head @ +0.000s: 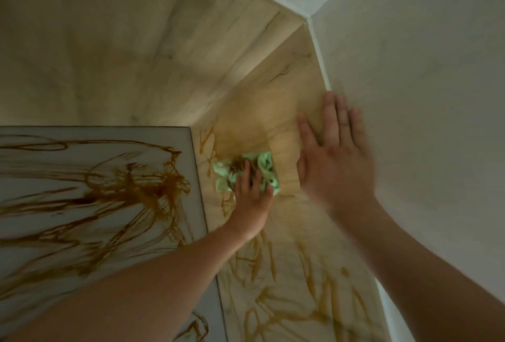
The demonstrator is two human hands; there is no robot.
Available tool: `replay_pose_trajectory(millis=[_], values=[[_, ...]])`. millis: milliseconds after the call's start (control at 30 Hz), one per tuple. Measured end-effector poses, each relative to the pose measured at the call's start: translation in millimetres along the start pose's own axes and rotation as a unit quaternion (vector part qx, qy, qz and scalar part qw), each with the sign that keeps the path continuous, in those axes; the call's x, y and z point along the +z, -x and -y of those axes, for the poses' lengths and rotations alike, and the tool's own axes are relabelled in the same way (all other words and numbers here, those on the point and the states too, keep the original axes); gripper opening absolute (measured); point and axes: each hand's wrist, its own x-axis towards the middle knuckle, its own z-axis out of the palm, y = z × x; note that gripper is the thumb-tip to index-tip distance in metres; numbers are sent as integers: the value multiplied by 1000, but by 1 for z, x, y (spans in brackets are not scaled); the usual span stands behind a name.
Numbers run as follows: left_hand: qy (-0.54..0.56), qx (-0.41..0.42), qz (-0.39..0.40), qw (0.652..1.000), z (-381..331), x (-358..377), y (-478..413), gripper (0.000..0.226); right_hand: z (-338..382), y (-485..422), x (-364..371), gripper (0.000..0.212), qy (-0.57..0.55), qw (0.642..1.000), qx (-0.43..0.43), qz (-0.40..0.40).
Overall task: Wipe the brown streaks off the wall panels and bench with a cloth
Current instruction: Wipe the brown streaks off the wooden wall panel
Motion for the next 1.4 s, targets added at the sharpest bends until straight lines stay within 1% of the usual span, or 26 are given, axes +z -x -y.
replay_pose_trajectory(millis=[33, 67, 100, 133, 167, 200, 233, 333, 367, 500, 567, 633, 700, 733, 800, 833, 867, 933, 967, 1033, 1167, 1233, 1267, 1333, 1367, 1400], values=[[-7, 19, 35, 999, 16, 8, 7, 81, 3, 1, 1, 57, -1, 1000, 8, 6], [-51, 65, 44, 996, 29, 16, 20, 78, 5, 2, 2, 57, -1, 1000, 11, 11], [-31, 78, 53, 995, 31, 16, 27, 73, 6, 4, 3, 57, 2, 1000, 9, 17], [-44, 68, 54, 995, 36, 16, 32, 66, 6, 4, 5, 57, 8, 1000, 0, 23], [-6, 8, 9, 1000, 26, 8, 24, 62, 5, 4, 7, 56, 16, 999, -12, 29], [-43, -18, -29, 998, 19, 0, 12, 62, 3, 5, 7, 56, 24, 999, -21, 32], [-22, -58, -45, 997, 19, -5, -3, 64, 2, 5, 8, 56, 31, 999, -27, 34], [-20, -18, -53, 998, 37, -23, -47, 65, 2, 5, 10, 59, 48, 998, -22, 41], [6, -26, -63, 998, 48, -28, -65, 62, 3, 5, 9, 59, 49, 998, -17, 45], [94, -144, -124, 977, 81, -54, -123, 69, 4, 5, 12, 56, 58, 997, -20, 57], [125, -177, -147, 965, 109, -69, -147, 71, 3, 6, 15, 56, 59, 996, -22, 59], [158, -213, -157, 951, 135, -82, -165, 75, 4, 7, 16, 56, 56, 997, -22, 56], [190, -252, -136, 939, 153, -93, -172, 81, 5, 7, 15, 56, 65, 996, -17, 54], [208, -271, -125, 931, 162, -96, -175, 91, 4, 6, 14, 56, 66, 996, -16, 53], [223, -315, -114, 915, 179, -104, -181, 119, 6, 6, 13, 56, 62, 997, -14, 50], [232, -329, -112, 909, 181, -104, -180, 125, 6, 6, 13, 56, 61, 997, -13, 50], [240, -334, -109, 905, 172, -104, -176, 119, 6, 6, 12, 56, 59, 997, -11, 49], [251, -342, -93, 901, 155, -99, -160, 92, 6, 6, 11, 57, 56, 997, -11, 49], [259, -352, -83, 895, 146, -95, -149, 87, 6, 5, 10, 58, 53, 997, -10, 49], [256, -378, -66, 887, 138, -83, -125, 89, 6, 4, 10, 59, 47, 998, -11, 46], [301, -409, -76, 858, 142, -49, -77, 75, 6, 5, 10, 60, 48, 998, -19, 44], [327, -433, -74, 837, 144, -34, -61, 76, 6, 6, 9, 61, 59, 997, -23, 46], [344, -437, -75, 828, 154, -30, -60, 82, 6, 6, 9, 61, 64, 997, -26, 47], [366, -417, -91, 827, 181, -25, -72, 99, 6, 7, 9, 62, 66, 996, -29, 48], [369, -406, -104, 830, 181, -26, -81, 98, 6, 5, 9, 62, 65, 996, -28, 46], [358, -393, -104, 840, 164, -30, -86, 89, 6, 6, 9, 63, 64, 997, -27, 44]])
